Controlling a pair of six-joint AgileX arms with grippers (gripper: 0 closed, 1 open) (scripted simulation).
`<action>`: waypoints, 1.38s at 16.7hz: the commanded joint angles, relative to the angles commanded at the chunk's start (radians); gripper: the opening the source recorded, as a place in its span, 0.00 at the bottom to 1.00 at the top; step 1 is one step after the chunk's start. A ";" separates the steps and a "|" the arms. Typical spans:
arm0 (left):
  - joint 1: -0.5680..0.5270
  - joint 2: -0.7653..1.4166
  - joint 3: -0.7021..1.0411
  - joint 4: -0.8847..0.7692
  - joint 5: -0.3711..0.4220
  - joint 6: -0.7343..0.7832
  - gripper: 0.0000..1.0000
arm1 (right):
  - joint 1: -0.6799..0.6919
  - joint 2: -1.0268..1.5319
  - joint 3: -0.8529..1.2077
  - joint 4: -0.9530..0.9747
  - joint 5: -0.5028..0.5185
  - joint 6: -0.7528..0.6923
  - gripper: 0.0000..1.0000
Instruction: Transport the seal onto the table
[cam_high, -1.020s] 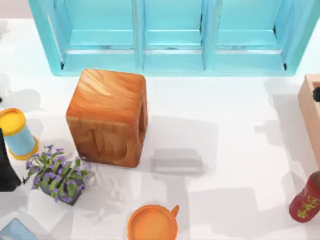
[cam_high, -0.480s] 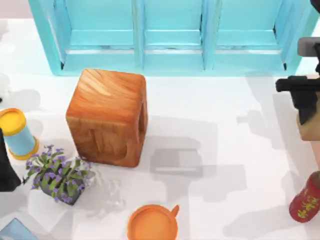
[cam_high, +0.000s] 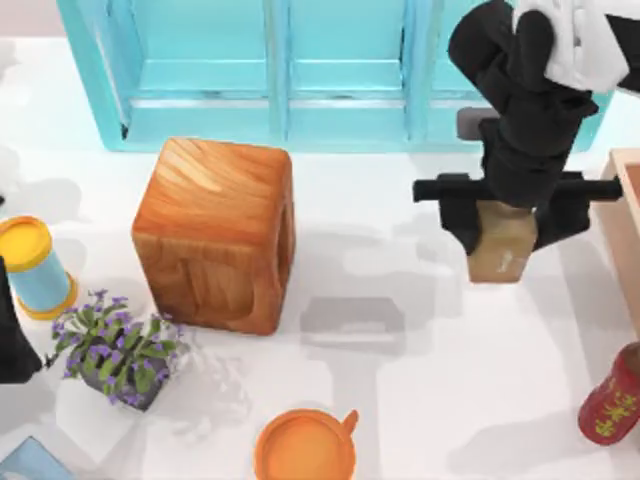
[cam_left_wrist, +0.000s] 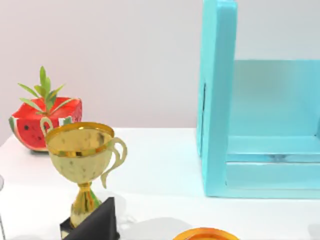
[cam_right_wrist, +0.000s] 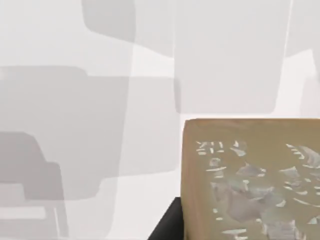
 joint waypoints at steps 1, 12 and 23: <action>0.000 0.000 0.000 0.000 0.000 0.000 1.00 | 0.001 0.001 0.001 0.001 0.000 0.001 0.00; 0.000 0.000 0.000 0.000 0.000 0.000 1.00 | 0.003 0.050 -0.109 0.159 0.000 0.004 0.00; 0.000 0.000 0.000 0.000 0.000 0.000 1.00 | 0.003 0.050 -0.109 0.160 0.000 0.004 0.60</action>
